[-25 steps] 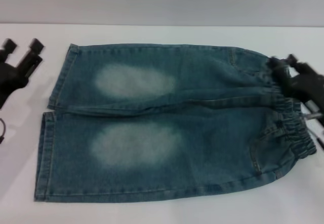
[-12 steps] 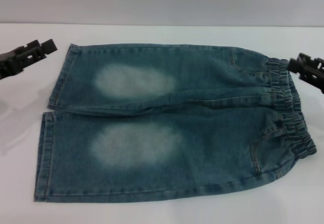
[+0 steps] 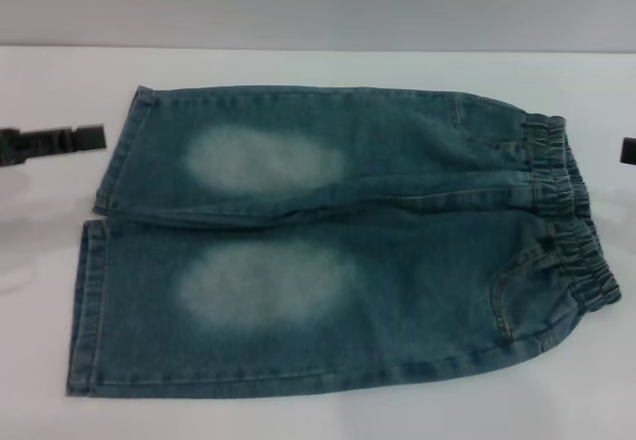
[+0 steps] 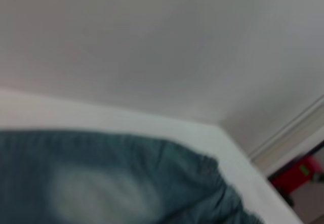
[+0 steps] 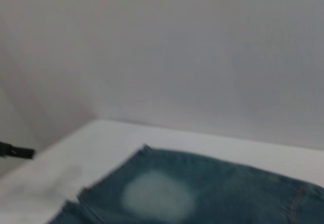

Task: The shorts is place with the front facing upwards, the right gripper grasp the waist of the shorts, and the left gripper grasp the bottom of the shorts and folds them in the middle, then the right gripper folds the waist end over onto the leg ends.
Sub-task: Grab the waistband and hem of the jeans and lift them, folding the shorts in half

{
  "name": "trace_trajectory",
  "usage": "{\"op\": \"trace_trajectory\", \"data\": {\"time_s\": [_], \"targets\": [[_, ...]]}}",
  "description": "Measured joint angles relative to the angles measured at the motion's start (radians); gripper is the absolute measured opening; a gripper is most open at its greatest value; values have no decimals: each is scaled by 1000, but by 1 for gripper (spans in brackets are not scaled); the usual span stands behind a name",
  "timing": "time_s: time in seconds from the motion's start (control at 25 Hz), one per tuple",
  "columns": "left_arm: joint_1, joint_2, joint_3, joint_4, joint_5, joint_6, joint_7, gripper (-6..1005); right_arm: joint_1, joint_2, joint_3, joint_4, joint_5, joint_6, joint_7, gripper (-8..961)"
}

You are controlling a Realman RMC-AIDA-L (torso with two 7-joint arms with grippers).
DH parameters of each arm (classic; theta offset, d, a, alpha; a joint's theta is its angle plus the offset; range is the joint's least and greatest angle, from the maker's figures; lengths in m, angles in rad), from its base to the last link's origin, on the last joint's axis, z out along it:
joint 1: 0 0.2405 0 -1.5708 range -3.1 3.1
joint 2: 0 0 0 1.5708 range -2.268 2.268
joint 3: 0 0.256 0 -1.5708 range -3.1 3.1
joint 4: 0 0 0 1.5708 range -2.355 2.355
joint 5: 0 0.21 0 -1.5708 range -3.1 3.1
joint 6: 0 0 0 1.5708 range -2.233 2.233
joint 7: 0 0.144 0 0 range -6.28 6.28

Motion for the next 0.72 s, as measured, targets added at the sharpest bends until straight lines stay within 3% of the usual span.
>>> {"op": "trace_trajectory", "data": {"time_s": [0.04, 0.08, 0.12, 0.16, 0.2, 0.4, 0.72], "targets": [[-4, 4, -150, 102, 283, 47, -165, 776, 5, -3, 0, -22, -25, -1, 20, 483], [-4, 4, -150, 102, 283, 47, -165, 774, 12, -6, 0, -45, -55, -2, 41, 483], [-11, 1, -257, 136, 440, 85, -247, 771, 18, -9, 0, -59, -76, -4, 54, 483], [-11, 1, -257, 136, 440, 85, -247, 769, 27, -14, 0, -75, -105, -6, 71, 483], [-24, 0, -359, 155, 590, 140, -312, 766, 36, -19, 1, -87, -131, -8, 82, 483], [-29, 0, -452, 159, 727, 204, -366, 766, 61, -33, 38, -106, -216, 9, 104, 483], [1, -15, -514, 152, 823, 218, -390, 766, 26, -13, 66, -26, -167, 177, 12, 483]]}}
